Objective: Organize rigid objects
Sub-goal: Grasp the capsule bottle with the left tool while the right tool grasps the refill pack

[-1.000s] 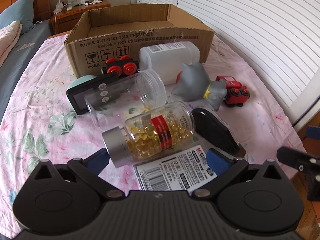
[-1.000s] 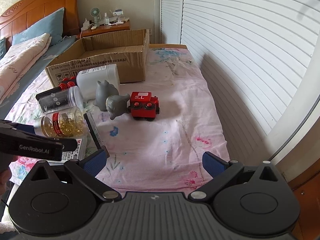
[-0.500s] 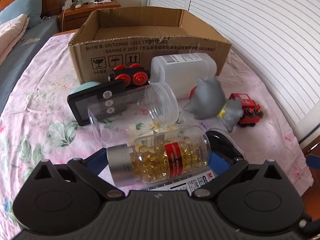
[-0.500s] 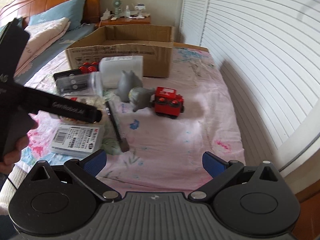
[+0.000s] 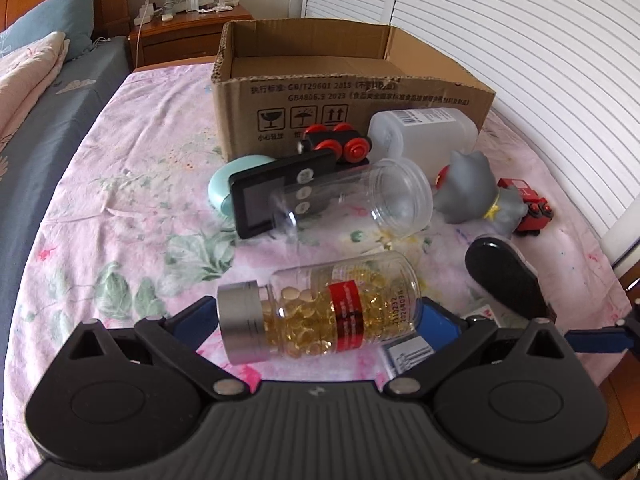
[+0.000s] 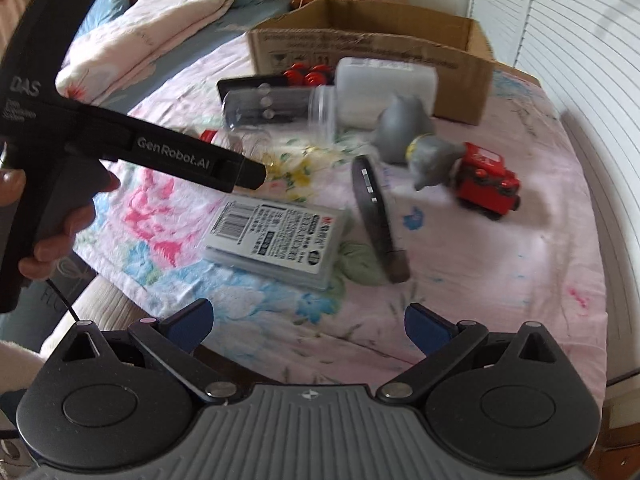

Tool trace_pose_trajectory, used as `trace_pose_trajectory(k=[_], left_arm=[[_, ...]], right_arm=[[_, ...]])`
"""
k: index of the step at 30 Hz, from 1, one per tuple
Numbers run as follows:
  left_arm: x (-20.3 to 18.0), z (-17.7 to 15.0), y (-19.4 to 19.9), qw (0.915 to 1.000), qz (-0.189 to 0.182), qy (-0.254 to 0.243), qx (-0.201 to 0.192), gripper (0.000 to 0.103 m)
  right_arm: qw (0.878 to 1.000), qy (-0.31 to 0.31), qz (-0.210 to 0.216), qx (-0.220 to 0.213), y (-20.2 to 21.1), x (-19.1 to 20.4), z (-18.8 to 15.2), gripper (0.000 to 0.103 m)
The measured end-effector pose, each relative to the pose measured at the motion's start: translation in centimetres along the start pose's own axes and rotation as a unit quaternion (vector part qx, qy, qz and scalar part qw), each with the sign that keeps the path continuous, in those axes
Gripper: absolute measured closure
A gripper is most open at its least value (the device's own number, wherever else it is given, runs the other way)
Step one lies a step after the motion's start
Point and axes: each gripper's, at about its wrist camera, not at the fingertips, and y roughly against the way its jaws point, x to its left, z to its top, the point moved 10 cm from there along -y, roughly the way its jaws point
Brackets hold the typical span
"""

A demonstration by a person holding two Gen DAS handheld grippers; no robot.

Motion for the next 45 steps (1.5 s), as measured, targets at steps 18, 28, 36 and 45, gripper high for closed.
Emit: trace_pose_trajectory(k=[18, 28, 36, 45], left_arm=[[2.8, -1.4, 0.1, 0.9967, -0.024, -0.066, -0.04, 0.001], [2.6, -1.1, -0.6, 0.996, -0.01, -0.084, -0.03, 0.001], [2.2, -0.1, 0.2, 0.9936, -0.001, -0.098, -0.057, 0.001], [2.7, 0.3, 0.5, 0.9924, -0.017, -0.107, -0.059, 0.001]], right_arm=[[0.998, 0.06, 0.006, 0.02, -2.8, 3.2, 2.0, 0.0], [0.998, 0.056, 0.003, 0.009, -2.6, 3.2, 1.9, 0.0], [0.999, 0.047, -0.004, 0.004, -3.0, 3.3, 2.2, 0.0], [0.999, 0.051, -0.005, -0.003, -4.6, 4.4, 4.0, 0.0]])
